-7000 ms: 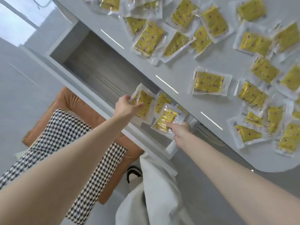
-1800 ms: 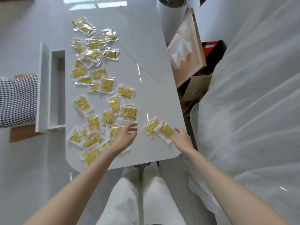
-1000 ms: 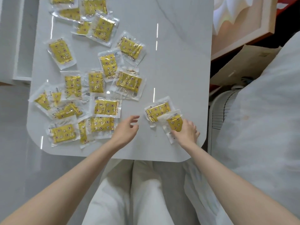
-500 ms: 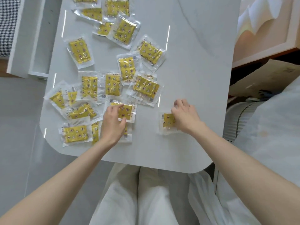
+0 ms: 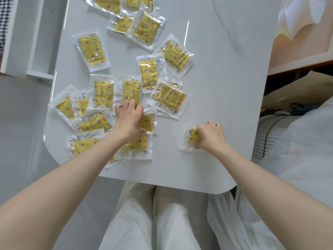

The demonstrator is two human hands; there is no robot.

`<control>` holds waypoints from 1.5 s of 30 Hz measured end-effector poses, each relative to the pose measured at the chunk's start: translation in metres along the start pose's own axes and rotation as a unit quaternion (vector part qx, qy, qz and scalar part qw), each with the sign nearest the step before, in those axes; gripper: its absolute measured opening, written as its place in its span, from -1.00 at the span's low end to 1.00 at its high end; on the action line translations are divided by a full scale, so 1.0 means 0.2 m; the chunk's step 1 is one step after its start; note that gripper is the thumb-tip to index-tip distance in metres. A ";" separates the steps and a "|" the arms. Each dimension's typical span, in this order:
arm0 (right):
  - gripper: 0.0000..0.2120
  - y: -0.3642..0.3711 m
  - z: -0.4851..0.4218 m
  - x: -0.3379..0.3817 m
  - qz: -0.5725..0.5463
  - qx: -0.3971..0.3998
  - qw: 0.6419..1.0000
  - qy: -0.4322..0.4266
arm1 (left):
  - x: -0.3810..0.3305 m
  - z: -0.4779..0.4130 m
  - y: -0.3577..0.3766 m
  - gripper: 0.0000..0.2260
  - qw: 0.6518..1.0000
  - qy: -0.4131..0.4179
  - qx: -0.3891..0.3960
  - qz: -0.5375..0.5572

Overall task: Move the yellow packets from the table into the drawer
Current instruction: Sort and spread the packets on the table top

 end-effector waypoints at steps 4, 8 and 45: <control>-0.67 0.04 0.10 -0.01 -0.124 0.018 0.991 0.038 | -0.01 0.05 -0.04 -0.70 1.000 0.007 -0.005 -0.007; -0.84 0.06 0.26 0.03 -0.413 0.019 0.902 0.127 | 0.00 0.14 -0.13 -0.92 0.998 0.022 -0.001 0.055; -0.73 -1.12 1.03 1.61 -0.714 -0.069 0.695 -0.058 | 1.47 1.85 -1.00 -0.88 0.674 -0.218 -0.081 0.701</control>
Point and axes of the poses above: each hand's wrist, its own z-axis away from the middle knuckle, its own y-axis out of the palm, x = y × z, the point moved 9 cm from there along -z, towards the middle knuckle, and after that the axes turned 9 degrees about -y, right-handed, at the moved point
